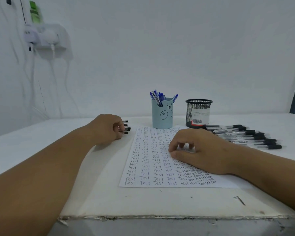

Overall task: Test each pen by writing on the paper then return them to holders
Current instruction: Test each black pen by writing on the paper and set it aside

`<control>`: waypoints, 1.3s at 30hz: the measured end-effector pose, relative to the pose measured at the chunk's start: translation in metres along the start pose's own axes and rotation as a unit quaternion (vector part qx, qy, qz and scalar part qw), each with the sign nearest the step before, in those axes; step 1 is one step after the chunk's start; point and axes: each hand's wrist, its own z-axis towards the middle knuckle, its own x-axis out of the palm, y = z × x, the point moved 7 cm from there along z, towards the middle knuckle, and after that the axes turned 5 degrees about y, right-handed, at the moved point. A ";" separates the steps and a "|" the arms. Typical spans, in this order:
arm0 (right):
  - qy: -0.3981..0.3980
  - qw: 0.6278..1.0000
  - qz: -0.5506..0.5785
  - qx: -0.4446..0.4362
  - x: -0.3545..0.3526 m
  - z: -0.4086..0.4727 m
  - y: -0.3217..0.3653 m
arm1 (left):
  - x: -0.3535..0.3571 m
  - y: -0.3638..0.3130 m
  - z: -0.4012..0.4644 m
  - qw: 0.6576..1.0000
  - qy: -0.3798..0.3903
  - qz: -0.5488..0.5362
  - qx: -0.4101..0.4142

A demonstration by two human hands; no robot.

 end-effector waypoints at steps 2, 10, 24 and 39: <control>0.001 1.000 -0.001 0.001 0.000 0.000 0.000 | -0.001 -0.007 -0.001 0.999 -0.016 -0.014 0.024; 0.004 1.000 -0.007 0.000 0.000 0.001 -0.001 | -0.040 -0.043 -0.017 0.823 -0.260 -0.502 0.046; 0.001 1.000 -0.005 0.008 0.001 0.002 -0.003 | -0.008 -0.047 -0.017 0.549 -0.083 -0.832 -0.003; -0.171 0.985 -0.034 -0.015 -0.021 -0.002 -0.002 | 0.026 -0.130 -0.027 0.563 0.176 -0.804 0.073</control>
